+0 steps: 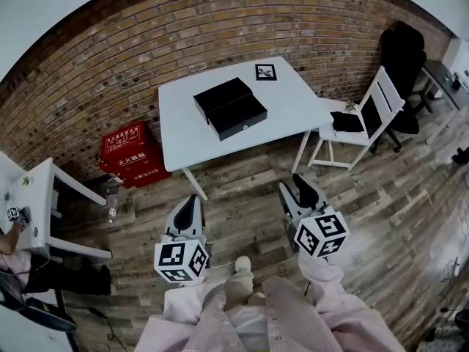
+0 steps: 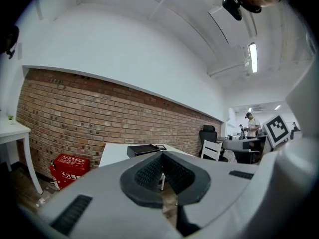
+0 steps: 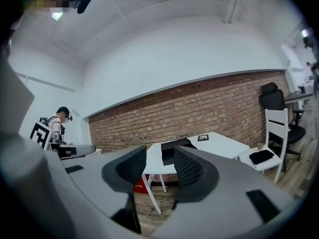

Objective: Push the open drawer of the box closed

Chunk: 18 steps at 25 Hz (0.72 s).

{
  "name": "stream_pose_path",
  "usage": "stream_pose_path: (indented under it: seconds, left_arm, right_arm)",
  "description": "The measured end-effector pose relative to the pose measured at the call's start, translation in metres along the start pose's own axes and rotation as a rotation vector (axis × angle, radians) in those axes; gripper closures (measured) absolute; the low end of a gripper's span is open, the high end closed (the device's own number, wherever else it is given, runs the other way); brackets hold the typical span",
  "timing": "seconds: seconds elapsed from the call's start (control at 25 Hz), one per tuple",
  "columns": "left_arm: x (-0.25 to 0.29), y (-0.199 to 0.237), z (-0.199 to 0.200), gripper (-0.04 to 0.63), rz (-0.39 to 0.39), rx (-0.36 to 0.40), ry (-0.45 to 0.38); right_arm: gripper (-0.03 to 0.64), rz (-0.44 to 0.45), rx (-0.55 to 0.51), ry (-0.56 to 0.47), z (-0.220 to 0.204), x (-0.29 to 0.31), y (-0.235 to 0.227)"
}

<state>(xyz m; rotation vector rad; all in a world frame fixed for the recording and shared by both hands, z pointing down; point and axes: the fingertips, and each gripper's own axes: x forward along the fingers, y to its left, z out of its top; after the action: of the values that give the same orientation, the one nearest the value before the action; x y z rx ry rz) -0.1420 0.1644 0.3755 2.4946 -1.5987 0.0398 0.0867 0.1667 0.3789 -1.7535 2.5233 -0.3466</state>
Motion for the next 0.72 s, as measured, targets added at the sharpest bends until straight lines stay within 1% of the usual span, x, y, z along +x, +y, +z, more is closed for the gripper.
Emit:
stream_pose_path:
  seconds: [0.4,0.72]
  left_arm:
    - [0.063,0.039,0.000,0.600,-0.025,-0.033,0.035]
    - [0.112,0.060,-0.008,0.600,-0.068,-0.051,0.073]
  right_arm:
    - [0.460,-0.034,0.007,0.040,-0.001,0.064,-0.014]
    - [0.460,-0.067,0.015,0.068,-0.007,0.109,-0.027]
